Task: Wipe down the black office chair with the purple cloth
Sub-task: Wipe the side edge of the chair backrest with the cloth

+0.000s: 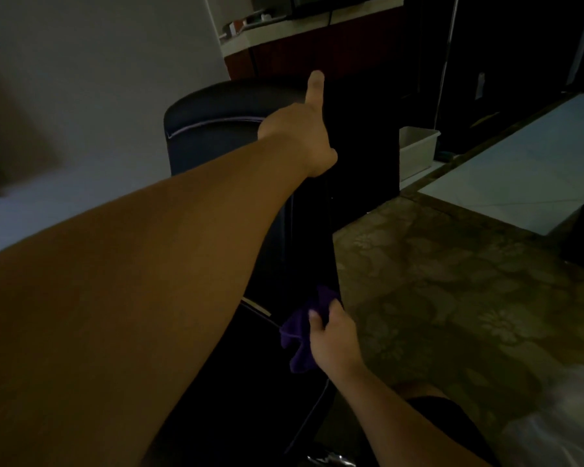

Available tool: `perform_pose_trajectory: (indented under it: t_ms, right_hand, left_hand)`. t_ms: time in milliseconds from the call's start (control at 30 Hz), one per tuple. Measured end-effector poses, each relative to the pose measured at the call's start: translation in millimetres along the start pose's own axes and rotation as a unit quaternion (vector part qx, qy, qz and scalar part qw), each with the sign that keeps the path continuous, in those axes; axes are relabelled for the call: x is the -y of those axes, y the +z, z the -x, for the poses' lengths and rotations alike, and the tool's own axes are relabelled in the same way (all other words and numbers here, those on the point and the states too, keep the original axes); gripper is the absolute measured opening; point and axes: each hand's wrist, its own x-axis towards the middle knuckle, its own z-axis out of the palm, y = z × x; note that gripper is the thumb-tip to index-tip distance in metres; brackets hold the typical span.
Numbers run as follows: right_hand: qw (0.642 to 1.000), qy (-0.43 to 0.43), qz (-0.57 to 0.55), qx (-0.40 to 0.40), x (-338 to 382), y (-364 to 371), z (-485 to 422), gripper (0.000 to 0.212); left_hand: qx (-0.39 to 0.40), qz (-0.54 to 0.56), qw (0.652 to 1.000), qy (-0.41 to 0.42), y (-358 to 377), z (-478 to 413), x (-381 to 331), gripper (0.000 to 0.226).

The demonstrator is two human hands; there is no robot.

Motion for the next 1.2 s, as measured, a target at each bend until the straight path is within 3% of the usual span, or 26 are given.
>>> perform_pose_trajectory:
  t_ms: [67, 167, 300, 433, 567, 667, 800, 900, 1000, 1067, 1200]
  right_hand:
    - [1.0, -0.007, -0.008, -0.016, -5, 0, -3, 0.029]
    - [0.991, -0.089, -0.026, -0.096, 27, -5, -12, 0.014]
    - [0.967, -0.179, -0.057, -0.17, 89, -20, -36, 0.017]
    - [0.962, -0.206, -0.046, -0.171, 78, -14, -43, 0.013]
    - [0.99, -0.078, -0.083, -0.087, 7, 4, -25, 0.013]
    - [0.993, -0.015, -0.083, -0.078, -15, 14, -24, 0.012]
    - [0.987, -0.077, -0.068, -0.123, 14, 21, -22, 0.009]
    - [0.974, -0.164, -0.075, -0.139, 31, 23, -24, 0.031]
    - [0.97, -0.19, -0.063, -0.137, 16, 26, -31, 0.034]
    - [0.982, -0.127, -0.092, -0.106, -7, 28, -27, 0.033]
    - [0.981, 0.111, -0.153, -0.039, -48, 41, -22, 0.026]
  left_hand:
    - [-0.002, 0.0, 1.0, -0.002, 1, -1, -1, 0.113]
    - [0.002, 0.004, 1.0, -0.002, 2, -2, 1, 0.114]
    - [0.001, 0.001, 1.0, -0.007, 2, -5, 0, 0.114]
    - [0.005, 0.001, 1.0, -0.012, 1, -9, 1, 0.114]
    - [0.01, -0.002, 1.0, -0.025, 5, -14, 3, 0.114]
    - [0.012, 0.001, 0.999, -0.029, 8, -18, 5, 0.113]
    - [0.008, -0.002, 1.0, -0.026, 9, -21, 8, 0.115]
    - [0.008, -0.001, 1.0, -0.027, 11, -21, 8, 0.115]
    - [0.005, 0.001, 1.0, -0.023, 13, -22, 5, 0.114]
    - [0.007, 0.007, 1.0, -0.023, 12, -24, 4, 0.116]
    - [0.014, 0.01, 0.999, -0.03, 9, -24, 8, 0.116]
